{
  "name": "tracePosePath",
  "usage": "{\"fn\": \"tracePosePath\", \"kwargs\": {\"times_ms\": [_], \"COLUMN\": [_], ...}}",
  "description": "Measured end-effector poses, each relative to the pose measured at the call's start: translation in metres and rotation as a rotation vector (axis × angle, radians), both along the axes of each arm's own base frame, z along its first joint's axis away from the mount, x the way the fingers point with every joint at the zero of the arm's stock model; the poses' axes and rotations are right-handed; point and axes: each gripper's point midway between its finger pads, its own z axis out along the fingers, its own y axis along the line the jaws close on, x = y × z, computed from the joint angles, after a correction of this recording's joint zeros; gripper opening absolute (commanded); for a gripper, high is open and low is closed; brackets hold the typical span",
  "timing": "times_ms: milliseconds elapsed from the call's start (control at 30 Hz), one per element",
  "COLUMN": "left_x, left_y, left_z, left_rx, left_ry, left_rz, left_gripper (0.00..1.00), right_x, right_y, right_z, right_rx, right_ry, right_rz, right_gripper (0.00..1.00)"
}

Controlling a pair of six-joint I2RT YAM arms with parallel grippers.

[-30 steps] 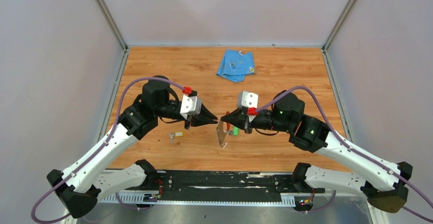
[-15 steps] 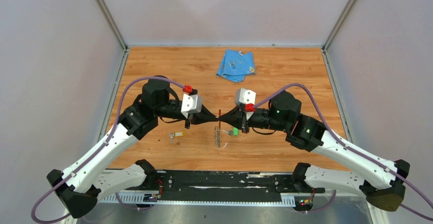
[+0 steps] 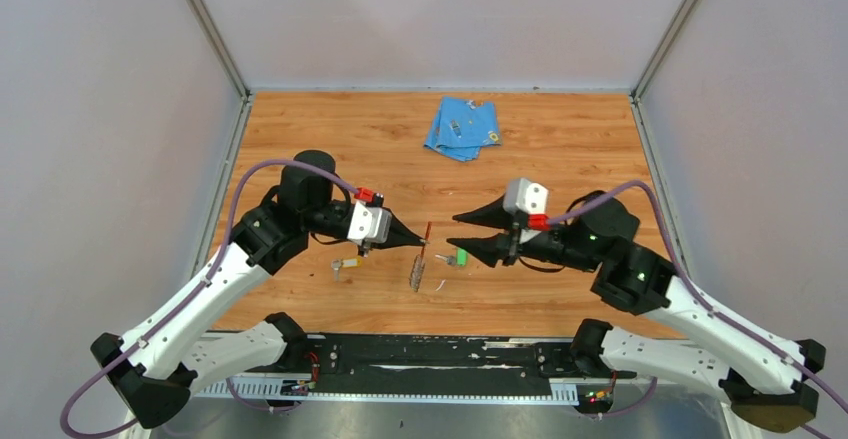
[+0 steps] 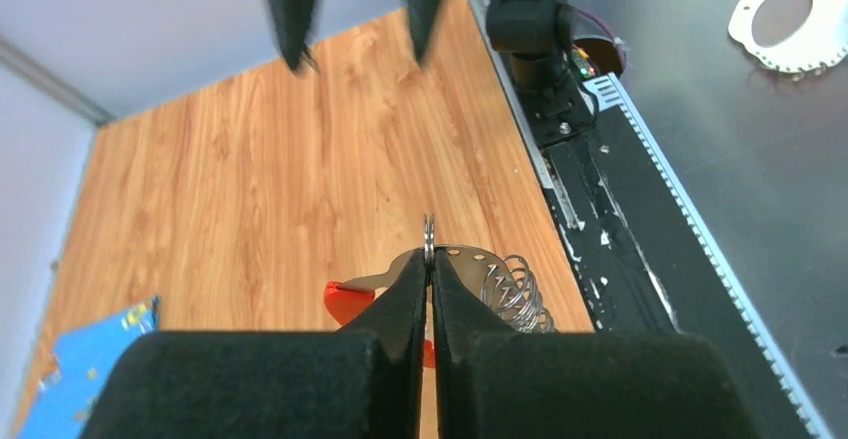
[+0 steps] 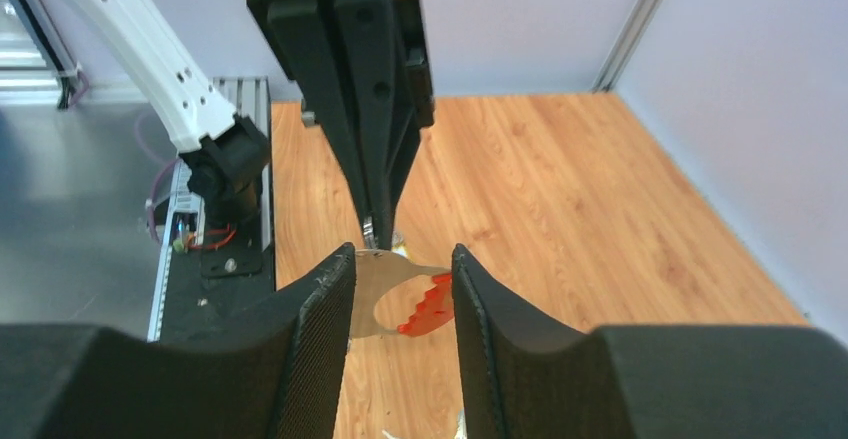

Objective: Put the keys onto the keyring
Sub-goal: Adjust the keyring, then pick up the key from the center of the board.

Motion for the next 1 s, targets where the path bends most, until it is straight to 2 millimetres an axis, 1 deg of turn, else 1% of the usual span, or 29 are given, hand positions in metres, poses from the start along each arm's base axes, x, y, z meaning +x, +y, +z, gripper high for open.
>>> {"fn": "tracePosePath", "kwargs": {"times_ms": [67, 133, 200, 267, 333, 433, 500, 600, 700, 767, 800, 833, 867, 900, 967, 1000], "left_x": [-0.006, -0.012, -0.019, -0.026, -0.032, -0.039, -0.042, -0.047, -0.047, -0.040, -0.035, -0.026, -0.011, 0.010, 0.049, 0.064], "left_y": [0.001, 0.003, 0.004, 0.005, 0.006, 0.007, 0.008, 0.010, 0.012, 0.011, 0.012, 0.013, 0.015, 0.020, 0.034, 0.041], "left_z": [-0.001, -0.001, 0.003, 0.007, 0.014, 0.027, 0.035, 0.040, 0.041, 0.038, 0.036, 0.033, 0.029, 0.025, 0.018, 0.013], "left_rx": [-0.005, -0.015, -0.038, -0.067, -0.098, -0.141, -0.165, -0.184, -0.182, -0.159, -0.149, -0.136, -0.123, -0.115, -0.108, -0.101], "left_ry": [-0.055, -0.104, -0.165, -0.225, -0.279, -0.344, -0.377, -0.406, -0.405, -0.376, -0.356, -0.317, -0.265, -0.205, -0.116, -0.079], "left_rz": [-0.051, -0.099, -0.155, -0.207, -0.247, -0.289, -0.308, -0.322, -0.311, -0.262, -0.238, -0.194, -0.134, -0.049, 0.095, 0.147], "left_gripper": [0.00, 0.00, 0.00, 0.00, 0.00, 0.00, 0.00, 0.00, 0.00, 0.00, 0.00, 0.00, 0.00, 0.00, 0.00, 0.00], "right_x": [-0.005, -0.008, -0.008, -0.004, 0.004, 0.018, 0.026, 0.036, 0.046, 0.055, 0.058, 0.062, 0.065, 0.068, 0.069, 0.068], "right_y": [-0.014, -0.025, -0.036, -0.041, -0.043, -0.043, -0.044, -0.047, -0.052, -0.054, -0.055, -0.056, -0.055, -0.053, -0.046, -0.040], "right_z": [0.016, 0.028, 0.037, 0.039, 0.032, 0.011, 0.000, -0.010, -0.016, -0.025, -0.031, -0.039, -0.051, -0.063, -0.095, -0.112], "right_rx": [0.051, 0.088, 0.119, 0.130, 0.119, 0.074, 0.052, 0.030, 0.021, 0.005, -0.004, -0.012, -0.022, -0.031, -0.064, -0.086], "right_ry": [-0.033, -0.059, -0.081, -0.090, -0.084, -0.062, -0.052, -0.044, -0.038, -0.027, -0.018, -0.007, 0.010, 0.024, 0.057, 0.070], "right_rz": [-0.016, -0.034, -0.065, -0.101, -0.144, -0.211, -0.250, -0.305, -0.362, -0.399, -0.411, -0.420, -0.424, -0.420, -0.390, -0.367], "right_gripper": [0.45, 0.45, 0.45, 0.44, 0.44, 0.43, 0.44, 0.44, 0.46, 0.47, 0.53, 0.58, 0.61, 0.63, 0.63, 0.63]}}
